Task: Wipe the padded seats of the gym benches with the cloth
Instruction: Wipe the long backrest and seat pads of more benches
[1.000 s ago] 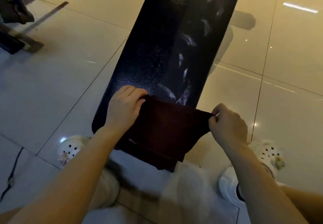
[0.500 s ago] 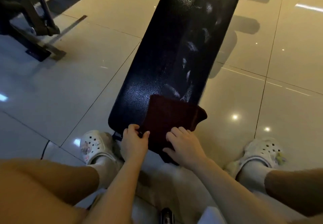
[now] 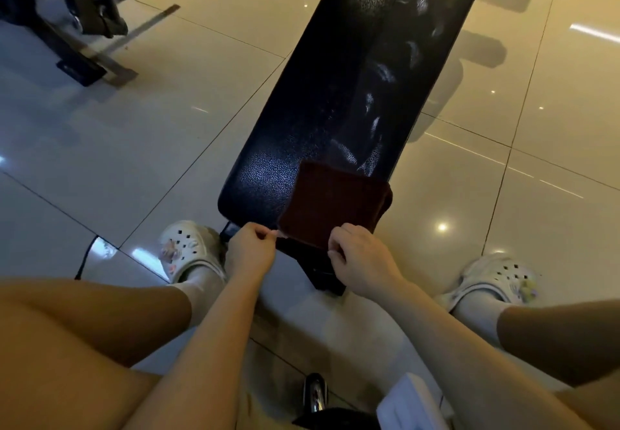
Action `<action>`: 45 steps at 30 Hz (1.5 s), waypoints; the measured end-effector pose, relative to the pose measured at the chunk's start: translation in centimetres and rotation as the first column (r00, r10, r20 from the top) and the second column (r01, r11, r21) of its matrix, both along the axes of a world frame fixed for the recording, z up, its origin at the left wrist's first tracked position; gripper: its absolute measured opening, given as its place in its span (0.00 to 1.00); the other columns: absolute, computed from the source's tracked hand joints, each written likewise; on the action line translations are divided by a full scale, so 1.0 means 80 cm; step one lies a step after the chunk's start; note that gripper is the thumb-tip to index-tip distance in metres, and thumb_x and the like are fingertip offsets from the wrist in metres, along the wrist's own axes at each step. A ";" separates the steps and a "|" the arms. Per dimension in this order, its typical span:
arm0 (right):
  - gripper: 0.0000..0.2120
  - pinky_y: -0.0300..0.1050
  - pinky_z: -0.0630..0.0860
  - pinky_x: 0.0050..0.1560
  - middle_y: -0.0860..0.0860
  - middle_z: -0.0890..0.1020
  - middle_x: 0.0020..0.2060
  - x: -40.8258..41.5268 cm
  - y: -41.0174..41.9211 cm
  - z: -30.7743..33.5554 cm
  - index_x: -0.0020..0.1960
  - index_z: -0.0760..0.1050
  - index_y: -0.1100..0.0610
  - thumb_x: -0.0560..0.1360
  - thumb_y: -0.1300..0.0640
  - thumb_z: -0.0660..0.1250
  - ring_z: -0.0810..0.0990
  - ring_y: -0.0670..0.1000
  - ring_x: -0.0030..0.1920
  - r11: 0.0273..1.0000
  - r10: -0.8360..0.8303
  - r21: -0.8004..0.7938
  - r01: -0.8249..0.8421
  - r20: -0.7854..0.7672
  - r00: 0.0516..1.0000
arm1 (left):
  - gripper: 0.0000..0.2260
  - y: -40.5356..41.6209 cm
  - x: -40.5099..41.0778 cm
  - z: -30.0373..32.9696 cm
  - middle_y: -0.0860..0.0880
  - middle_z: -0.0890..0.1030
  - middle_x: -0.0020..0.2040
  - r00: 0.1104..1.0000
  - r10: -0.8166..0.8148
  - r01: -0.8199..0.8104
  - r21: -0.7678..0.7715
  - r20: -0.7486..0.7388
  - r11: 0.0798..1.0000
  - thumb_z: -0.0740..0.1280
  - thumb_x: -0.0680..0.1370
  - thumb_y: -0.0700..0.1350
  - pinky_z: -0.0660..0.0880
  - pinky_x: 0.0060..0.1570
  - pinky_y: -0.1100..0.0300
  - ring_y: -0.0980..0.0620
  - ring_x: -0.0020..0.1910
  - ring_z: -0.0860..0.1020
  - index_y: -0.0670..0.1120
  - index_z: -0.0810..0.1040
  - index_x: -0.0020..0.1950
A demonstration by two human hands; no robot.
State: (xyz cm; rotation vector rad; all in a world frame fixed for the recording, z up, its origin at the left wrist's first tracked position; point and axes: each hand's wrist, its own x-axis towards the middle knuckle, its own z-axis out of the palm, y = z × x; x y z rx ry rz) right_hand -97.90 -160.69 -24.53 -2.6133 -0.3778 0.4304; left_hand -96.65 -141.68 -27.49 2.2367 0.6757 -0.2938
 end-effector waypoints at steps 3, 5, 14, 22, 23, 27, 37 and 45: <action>0.05 0.43 0.72 0.45 0.46 0.73 0.42 -0.008 0.004 0.001 0.45 0.71 0.52 0.79 0.56 0.60 0.73 0.49 0.45 0.995 0.066 -0.078 -0.068 -0.029 0.997 | 0.10 0.008 -0.012 -0.004 0.45 0.81 0.45 0.997 -0.078 0.078 0.034 -0.025 0.996 0.67 0.79 0.44 0.76 0.47 0.51 0.45 0.46 0.78 0.51 0.75 0.38; 0.06 0.43 0.72 0.49 0.46 0.74 0.47 -0.016 0.007 -0.004 0.52 0.74 0.52 0.81 0.52 0.60 0.74 0.49 0.50 0.984 0.119 -0.127 -0.128 -0.079 0.990 | 0.07 0.012 -0.019 -0.007 0.44 0.80 0.48 0.997 -0.074 0.075 0.058 -0.015 0.995 0.66 0.79 0.41 0.76 0.48 0.51 0.45 0.47 0.78 0.49 0.75 0.41; 0.23 0.57 0.62 0.72 0.55 0.72 0.70 0.024 0.031 -0.029 0.70 0.71 0.58 0.77 0.51 0.65 0.67 0.58 0.72 0.981 -0.161 -0.033 0.189 0.396 0.904 | 0.10 -0.006 -0.030 -0.004 0.48 0.74 0.58 0.944 -0.154 0.111 0.157 0.292 0.981 0.65 0.79 0.41 0.68 0.47 0.59 0.50 0.51 0.73 0.45 0.77 0.60; 0.29 0.60 0.49 0.77 0.56 0.59 0.78 0.037 0.065 -0.101 0.78 0.57 0.59 0.82 0.45 0.50 0.53 0.56 0.78 0.952 -0.094 -0.235 0.196 0.384 0.919 | 0.12 0.019 0.066 0.009 0.42 0.78 0.53 0.719 -0.507 0.260 0.494 0.475 0.830 0.60 0.77 0.41 0.71 0.45 0.55 0.42 0.51 0.76 0.41 0.78 0.57; 0.30 0.60 0.49 0.77 0.56 0.59 0.78 0.029 0.064 -0.106 0.78 0.57 0.58 0.81 0.44 0.51 0.53 0.56 0.78 0.951 -0.088 -0.239 0.198 0.405 0.910 | 0.12 0.023 0.084 0.009 0.41 0.79 0.53 0.676 -0.563 0.282 0.540 0.474 0.793 0.61 0.78 0.40 0.72 0.46 0.54 0.42 0.51 0.76 0.40 0.78 0.58; 0.28 0.58 0.50 0.77 0.55 0.60 0.77 0.018 0.055 -0.114 0.79 0.58 0.53 0.81 0.44 0.52 0.56 0.55 0.78 0.951 -0.036 -0.256 0.171 0.460 0.887 | 0.15 0.019 0.155 -0.006 0.39 0.77 0.59 0.552 -0.719 0.372 0.646 0.423 0.666 0.60 0.79 0.43 0.74 0.52 0.47 0.40 0.57 0.75 0.39 0.76 0.63; 0.29 0.55 0.45 0.77 0.53 0.58 0.78 0.154 -0.048 -0.066 0.79 0.56 0.53 0.81 0.43 0.50 0.54 0.53 0.78 0.910 -0.146 -0.263 0.321 0.520 0.841 | 0.24 0.022 0.151 -0.070 0.44 0.61 0.78 0.589 -0.766 0.455 0.677 0.257 0.578 0.51 0.81 0.55 0.53 0.72 0.41 0.46 0.77 0.58 0.50 0.59 0.77; 0.28 0.67 0.53 0.74 0.58 0.57 0.78 0.132 0.002 -0.081 0.79 0.55 0.53 0.82 0.45 0.52 0.52 0.60 0.78 0.766 -0.479 -0.121 0.631 0.547 0.687 | 0.25 0.021 0.154 -0.075 0.46 0.59 0.78 0.595 -0.754 0.458 0.652 0.280 0.604 0.51 0.81 0.54 0.50 0.74 0.42 0.47 0.77 0.55 0.52 0.55 0.78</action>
